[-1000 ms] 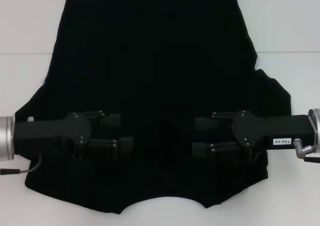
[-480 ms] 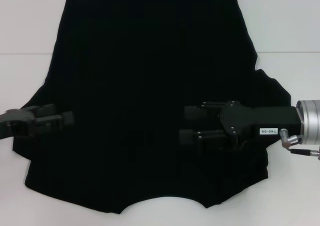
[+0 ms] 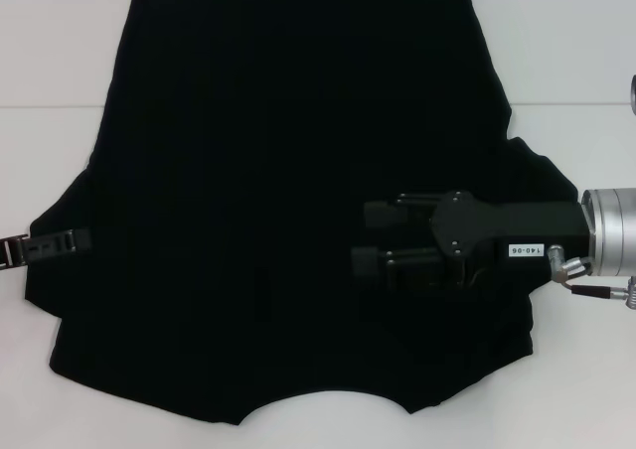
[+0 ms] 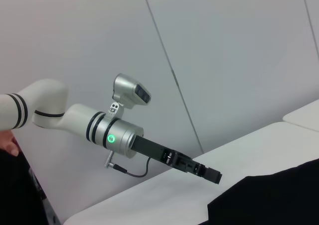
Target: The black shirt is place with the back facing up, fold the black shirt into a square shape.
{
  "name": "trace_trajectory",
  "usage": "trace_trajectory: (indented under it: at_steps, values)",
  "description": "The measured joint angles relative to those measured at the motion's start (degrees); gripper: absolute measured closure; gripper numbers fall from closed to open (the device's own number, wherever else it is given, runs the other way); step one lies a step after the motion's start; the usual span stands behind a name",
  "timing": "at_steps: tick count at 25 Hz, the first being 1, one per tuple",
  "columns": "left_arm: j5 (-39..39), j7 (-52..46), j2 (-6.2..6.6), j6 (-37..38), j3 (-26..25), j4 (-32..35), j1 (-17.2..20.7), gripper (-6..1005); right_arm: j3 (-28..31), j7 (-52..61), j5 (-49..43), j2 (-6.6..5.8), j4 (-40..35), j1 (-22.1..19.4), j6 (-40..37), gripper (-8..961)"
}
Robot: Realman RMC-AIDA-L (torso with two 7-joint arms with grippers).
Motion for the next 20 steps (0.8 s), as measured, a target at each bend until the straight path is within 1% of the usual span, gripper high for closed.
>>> trace_trajectory:
  at_steps: [10,14,20]
  values:
    - [4.8,-4.1,0.02,-7.0,1.3,-0.2,-0.6,91,0.3,0.1,0.0,-0.17,0.0,0.3,0.0,117]
    - [6.9,-4.1,0.02,-8.0,2.1,-0.2,-0.9,92,0.3,0.1,0.0,-0.07,0.0,0.4,0.1,117]
    - [7.4,-4.1,0.05,-8.1,2.6,-0.1,-1.0,92,0.3,0.1,0.0,0.07,0.0,0.4,0.1,117]
